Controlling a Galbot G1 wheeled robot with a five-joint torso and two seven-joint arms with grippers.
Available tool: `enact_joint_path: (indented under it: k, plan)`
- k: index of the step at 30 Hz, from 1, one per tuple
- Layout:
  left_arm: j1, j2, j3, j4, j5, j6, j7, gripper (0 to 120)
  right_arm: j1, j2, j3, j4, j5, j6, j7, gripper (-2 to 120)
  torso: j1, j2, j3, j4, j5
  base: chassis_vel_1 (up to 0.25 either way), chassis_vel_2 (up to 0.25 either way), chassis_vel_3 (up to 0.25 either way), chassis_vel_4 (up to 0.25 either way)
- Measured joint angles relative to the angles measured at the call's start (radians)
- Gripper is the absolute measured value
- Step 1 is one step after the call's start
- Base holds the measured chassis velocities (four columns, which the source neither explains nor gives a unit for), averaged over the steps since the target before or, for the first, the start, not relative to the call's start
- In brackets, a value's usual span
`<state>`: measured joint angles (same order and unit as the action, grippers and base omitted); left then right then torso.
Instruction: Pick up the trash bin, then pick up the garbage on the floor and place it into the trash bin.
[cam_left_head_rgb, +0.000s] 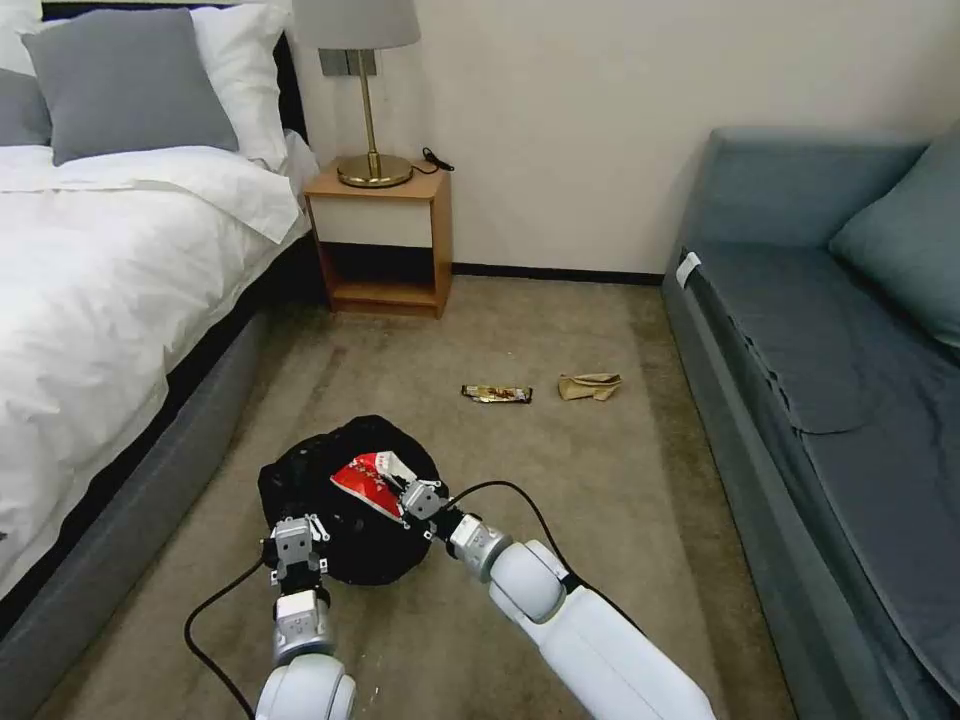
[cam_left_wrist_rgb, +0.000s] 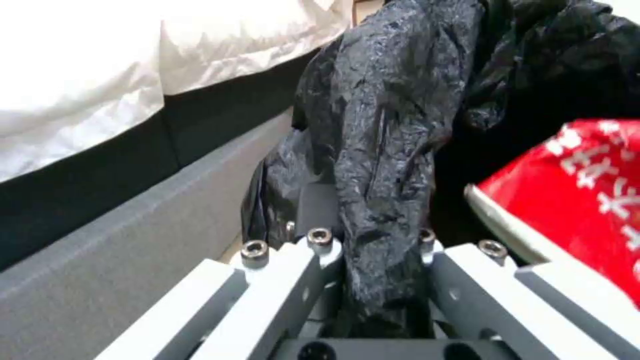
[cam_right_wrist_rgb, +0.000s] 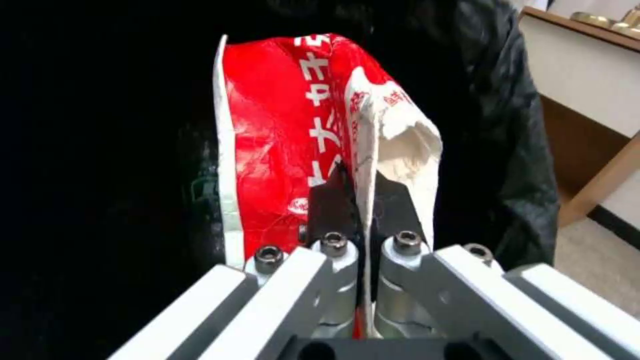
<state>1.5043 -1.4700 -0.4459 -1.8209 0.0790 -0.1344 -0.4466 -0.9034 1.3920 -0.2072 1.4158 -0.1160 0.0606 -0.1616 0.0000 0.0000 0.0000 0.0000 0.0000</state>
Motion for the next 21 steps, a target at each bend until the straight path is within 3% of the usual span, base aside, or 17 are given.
enact_joint_path:
  k: [5, 8, 14, 17, 21]
  plan:
    - [0.01, -0.002, 0.002, -0.028, -0.002, 0.0, 0.004, 4, -0.026, -0.004, 0.009, 0.017, -0.023, -0.016, 0.017, 6, 0.0, 0.0, 0.0, -0.0001, 0.0, 0.0, 0.0, 0.0, 0.0]
    - [0.021, 0.0, 0.002, -0.048, -0.006, -0.006, 0.01, 4, -0.053, -0.006, 0.014, 0.026, -0.053, -0.026, 0.06, 22, 0.0, 0.0, 0.0, -0.0001, 0.0, 0.0, 0.0, 0.0, 0.0]
    - [0.033, 0.008, 0.003, -0.06, -0.013, -0.017, 0.012, 4, -0.091, 0.003, 0.035, 0.05, -0.076, -0.05, 0.094, 38, 0.0, 0.0, 0.0, 0.0, 0.0, 0.0, 0.0, 0.0, 0.0]
    - [0.038, 0.01, 0.003, -0.061, -0.014, -0.03, 0.012, 4, -0.123, 0.009, 0.063, 0.086, -0.085, -0.069, 0.118, 55, 0.0, 0.0, 0.0, -0.0001, 0.0, 0.0, 0.0, 0.0, 0.0]
    - [0.051, 0.01, 0.006, -0.066, -0.014, -0.042, 0.013, 4, -0.151, 0.005, 0.1, 0.125, -0.086, -0.075, 0.13, 68, 0.0, 0.0, 0.0, 0.0, 0.0001, 0.0, 0.0, 0.0, 0.0]
